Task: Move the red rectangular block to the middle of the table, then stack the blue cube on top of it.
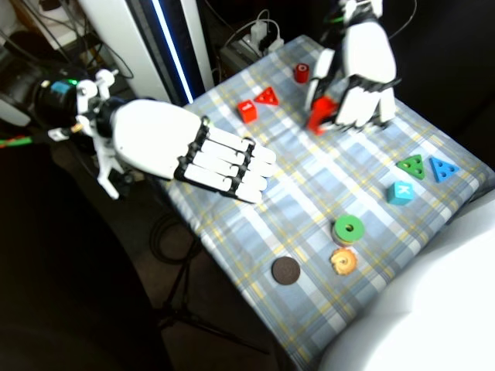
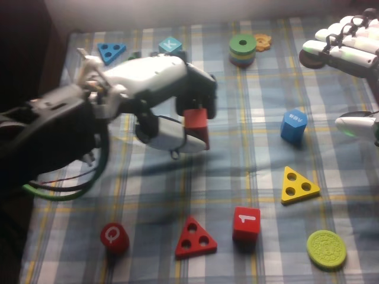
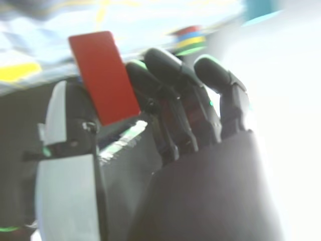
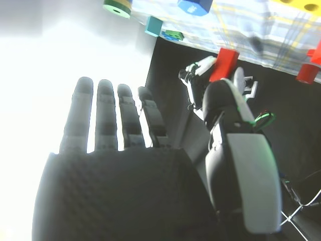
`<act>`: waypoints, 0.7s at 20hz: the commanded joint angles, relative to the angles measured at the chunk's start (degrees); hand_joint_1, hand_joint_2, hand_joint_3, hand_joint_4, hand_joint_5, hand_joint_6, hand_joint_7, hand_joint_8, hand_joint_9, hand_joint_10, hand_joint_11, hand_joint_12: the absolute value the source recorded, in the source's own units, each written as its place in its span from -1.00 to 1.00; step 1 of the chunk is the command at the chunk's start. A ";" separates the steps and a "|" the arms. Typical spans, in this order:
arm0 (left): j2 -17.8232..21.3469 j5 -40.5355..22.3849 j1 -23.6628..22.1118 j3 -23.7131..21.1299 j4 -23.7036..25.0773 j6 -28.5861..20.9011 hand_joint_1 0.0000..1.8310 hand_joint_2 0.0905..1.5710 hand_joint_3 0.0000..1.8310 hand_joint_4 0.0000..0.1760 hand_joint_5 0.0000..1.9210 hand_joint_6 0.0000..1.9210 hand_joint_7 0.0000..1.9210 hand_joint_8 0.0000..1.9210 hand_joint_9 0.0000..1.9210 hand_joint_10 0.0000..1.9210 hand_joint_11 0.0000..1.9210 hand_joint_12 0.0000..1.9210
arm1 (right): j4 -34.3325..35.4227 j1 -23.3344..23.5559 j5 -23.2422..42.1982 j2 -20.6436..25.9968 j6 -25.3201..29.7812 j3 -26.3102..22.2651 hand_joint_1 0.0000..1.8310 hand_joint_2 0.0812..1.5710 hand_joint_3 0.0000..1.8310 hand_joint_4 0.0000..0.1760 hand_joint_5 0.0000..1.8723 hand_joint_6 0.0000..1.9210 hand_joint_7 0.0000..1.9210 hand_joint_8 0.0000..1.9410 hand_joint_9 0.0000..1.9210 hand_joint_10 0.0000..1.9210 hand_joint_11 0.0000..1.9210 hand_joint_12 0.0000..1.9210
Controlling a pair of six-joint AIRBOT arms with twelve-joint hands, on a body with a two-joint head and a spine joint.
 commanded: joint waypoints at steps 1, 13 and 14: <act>-0.60 -4.51 -1.32 0.97 -0.22 1.06 0.34 0.49 -1.00 -1.00 -0.21 0.21 -0.02 0.34 -0.32 0.34 -1.00 0.98 | 0.41 0.22 6.76 -0.09 -0.20 0.21 -0.73 0.63 -1.00 -1.00 -1.00 -1.00 -1.00 -1.00 -1.00 -1.00 -1.00 -1.00; -4.88 -1.63 -2.65 4.39 -1.10 1.45 0.22 0.48 -1.00 -1.00 -0.13 0.25 0.05 0.67 -0.11 0.82 -0.72 1.00 | 0.38 0.09 6.76 -0.48 -0.20 0.35 -0.70 0.62 -1.00 -1.00 -1.00 -1.00 -1.00 -1.00 -1.00 -1.00 -1.00 -1.00; -4.80 -1.79 -2.35 4.33 -1.37 1.45 0.33 0.46 -1.00 -1.00 -0.14 0.12 0.02 0.39 -0.22 0.42 -0.94 1.00 | 0.38 0.06 6.76 -0.48 -0.20 0.35 -0.71 0.62 -1.00 -1.00 -1.00 -1.00 -1.00 -1.00 -1.00 -1.00 -1.00 -1.00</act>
